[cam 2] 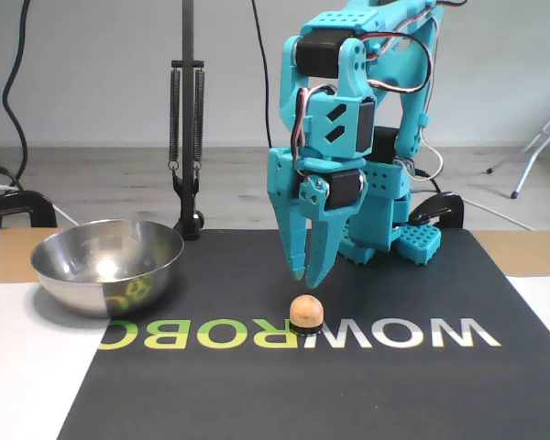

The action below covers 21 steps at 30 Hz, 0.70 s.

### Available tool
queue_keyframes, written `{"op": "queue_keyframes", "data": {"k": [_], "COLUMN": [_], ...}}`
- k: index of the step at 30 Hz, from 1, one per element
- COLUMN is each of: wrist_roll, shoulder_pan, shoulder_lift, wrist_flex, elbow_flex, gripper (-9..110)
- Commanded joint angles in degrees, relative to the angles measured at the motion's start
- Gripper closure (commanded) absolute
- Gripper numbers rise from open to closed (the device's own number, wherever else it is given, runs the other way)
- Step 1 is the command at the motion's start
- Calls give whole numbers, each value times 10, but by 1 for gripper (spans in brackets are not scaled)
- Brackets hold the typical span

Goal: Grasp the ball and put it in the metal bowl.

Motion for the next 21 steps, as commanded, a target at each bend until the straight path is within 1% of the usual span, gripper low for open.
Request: {"op": "queue_keyframes", "data": {"k": [1,3,6,8,21], "wrist_roll": [-3,-3,-3,-3,-4], "shoulder_pan": [-1,-1,0,0,14], "shoulder_lift": [13,13,13,14,11], "wrist_flex": [-5,-5,-5,-5,-5], "elbow_flex": [-6,-6,-5,-5,-3], "gripper": [78,75,61,57,56]}}
